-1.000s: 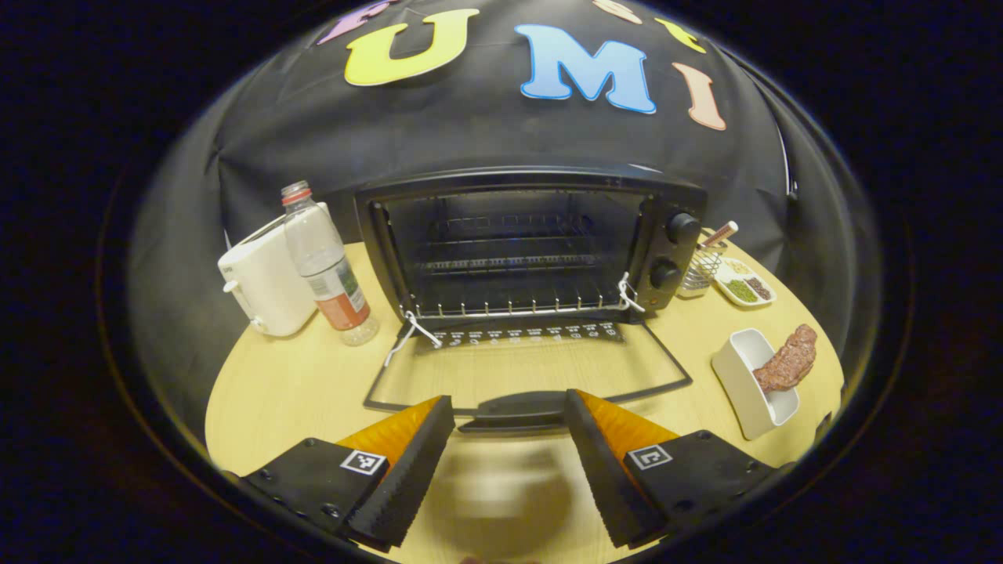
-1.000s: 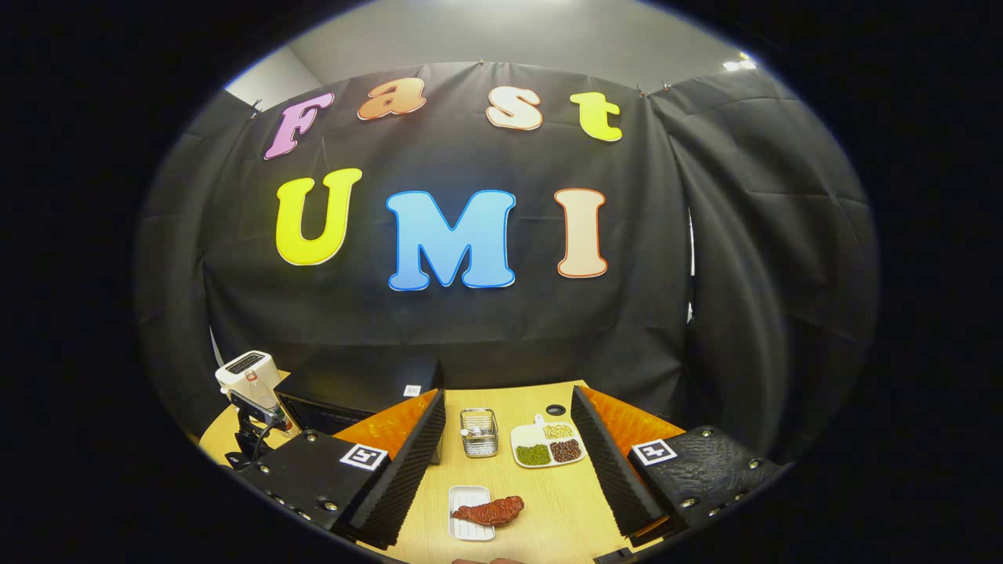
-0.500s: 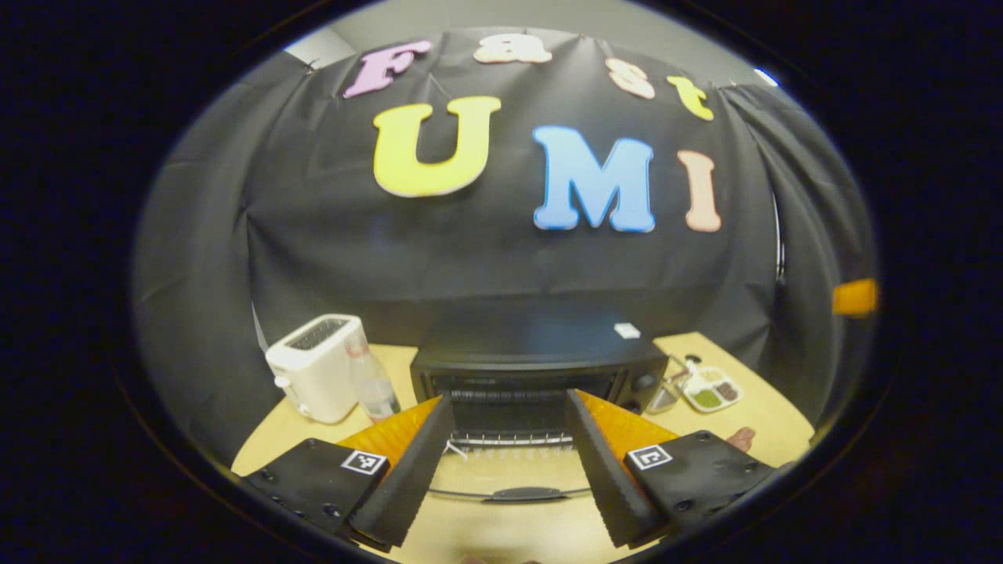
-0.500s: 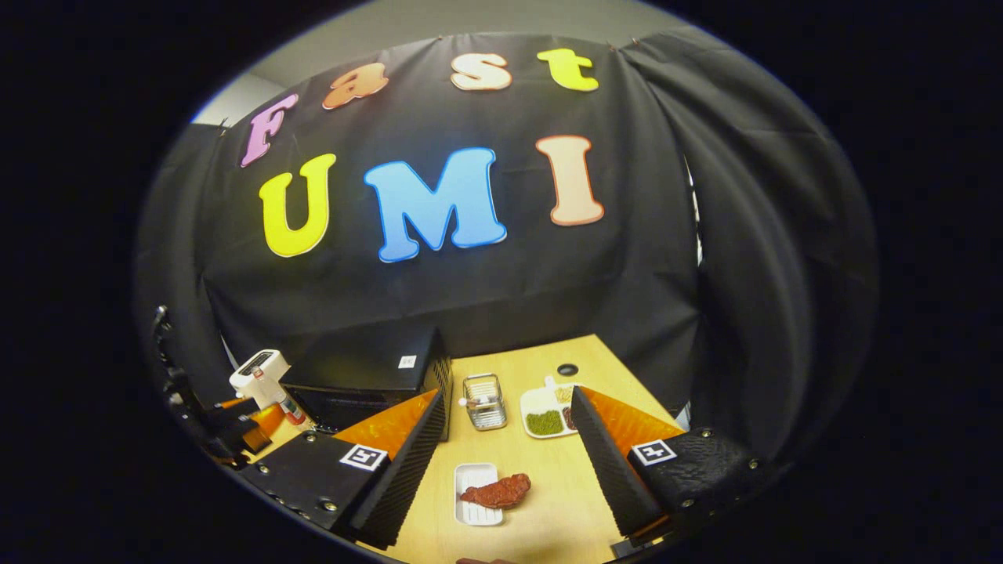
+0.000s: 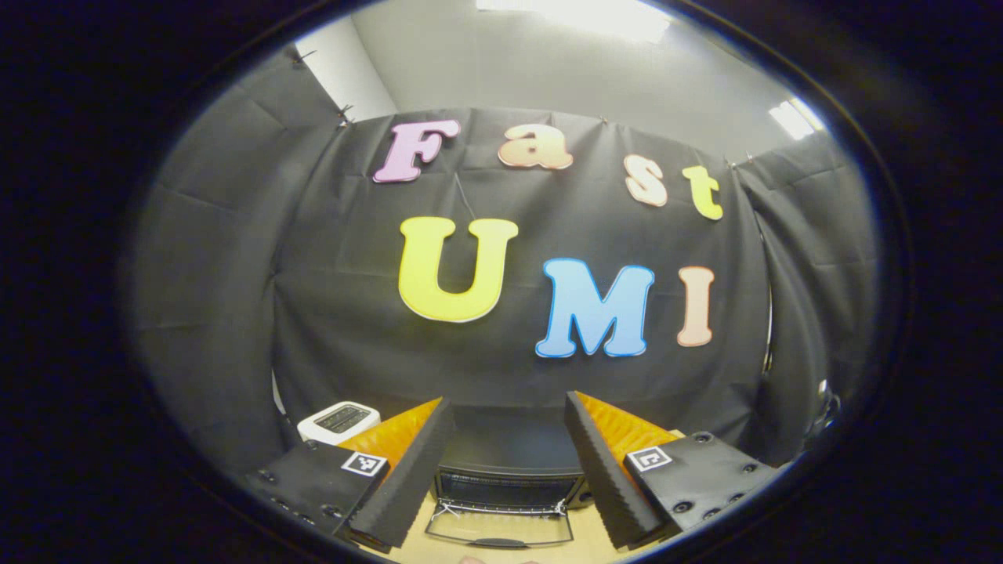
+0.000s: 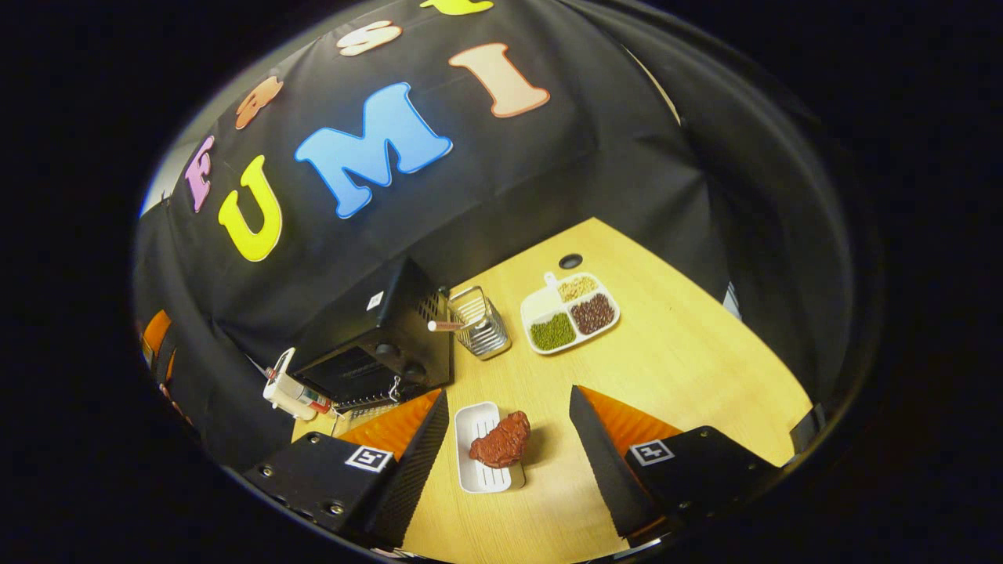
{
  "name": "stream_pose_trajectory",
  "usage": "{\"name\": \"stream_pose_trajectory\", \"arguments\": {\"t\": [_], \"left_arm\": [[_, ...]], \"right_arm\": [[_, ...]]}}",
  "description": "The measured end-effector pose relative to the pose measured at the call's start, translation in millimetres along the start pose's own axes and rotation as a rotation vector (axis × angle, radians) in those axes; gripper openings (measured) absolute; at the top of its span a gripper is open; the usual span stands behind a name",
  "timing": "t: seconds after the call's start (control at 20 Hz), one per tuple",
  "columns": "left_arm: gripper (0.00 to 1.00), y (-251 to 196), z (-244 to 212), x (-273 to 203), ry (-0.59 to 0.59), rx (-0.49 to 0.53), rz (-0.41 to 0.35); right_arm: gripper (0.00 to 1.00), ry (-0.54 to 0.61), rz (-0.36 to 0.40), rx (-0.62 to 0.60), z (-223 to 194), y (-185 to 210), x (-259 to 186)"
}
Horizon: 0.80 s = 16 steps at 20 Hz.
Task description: Open the electric oven with the left hand, put the food in, and close the electric oven.
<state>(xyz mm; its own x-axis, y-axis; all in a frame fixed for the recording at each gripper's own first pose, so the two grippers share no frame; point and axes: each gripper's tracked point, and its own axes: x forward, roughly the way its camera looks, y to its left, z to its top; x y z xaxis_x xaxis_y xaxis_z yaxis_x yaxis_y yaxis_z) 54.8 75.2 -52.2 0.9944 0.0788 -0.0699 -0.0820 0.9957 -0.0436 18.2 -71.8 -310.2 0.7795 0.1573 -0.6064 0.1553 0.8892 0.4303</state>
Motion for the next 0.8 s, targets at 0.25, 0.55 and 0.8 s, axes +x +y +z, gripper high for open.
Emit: {"name": "stream_pose_trajectory", "arguments": {"t": [0.25,0.55,0.8], "left_arm": [[0.92,0.0,11.9,-19.1,-0.004,0.045,0.032],[0.98,-5.5,-9.4,-38.3,0.059,0.049,0.073],[0.96,1.6,-16.9,-53.7,0.089,0.052,0.127]], "right_arm": [[0.94,0.128,0.059,0.042,-43.0,-17.0,35.2],[0.86,0.230,0.093,0.082,-76.7,-21.7,78.3],[0.55,0.245,0.144,0.194,-82.1,-16.6,94.7]]}}
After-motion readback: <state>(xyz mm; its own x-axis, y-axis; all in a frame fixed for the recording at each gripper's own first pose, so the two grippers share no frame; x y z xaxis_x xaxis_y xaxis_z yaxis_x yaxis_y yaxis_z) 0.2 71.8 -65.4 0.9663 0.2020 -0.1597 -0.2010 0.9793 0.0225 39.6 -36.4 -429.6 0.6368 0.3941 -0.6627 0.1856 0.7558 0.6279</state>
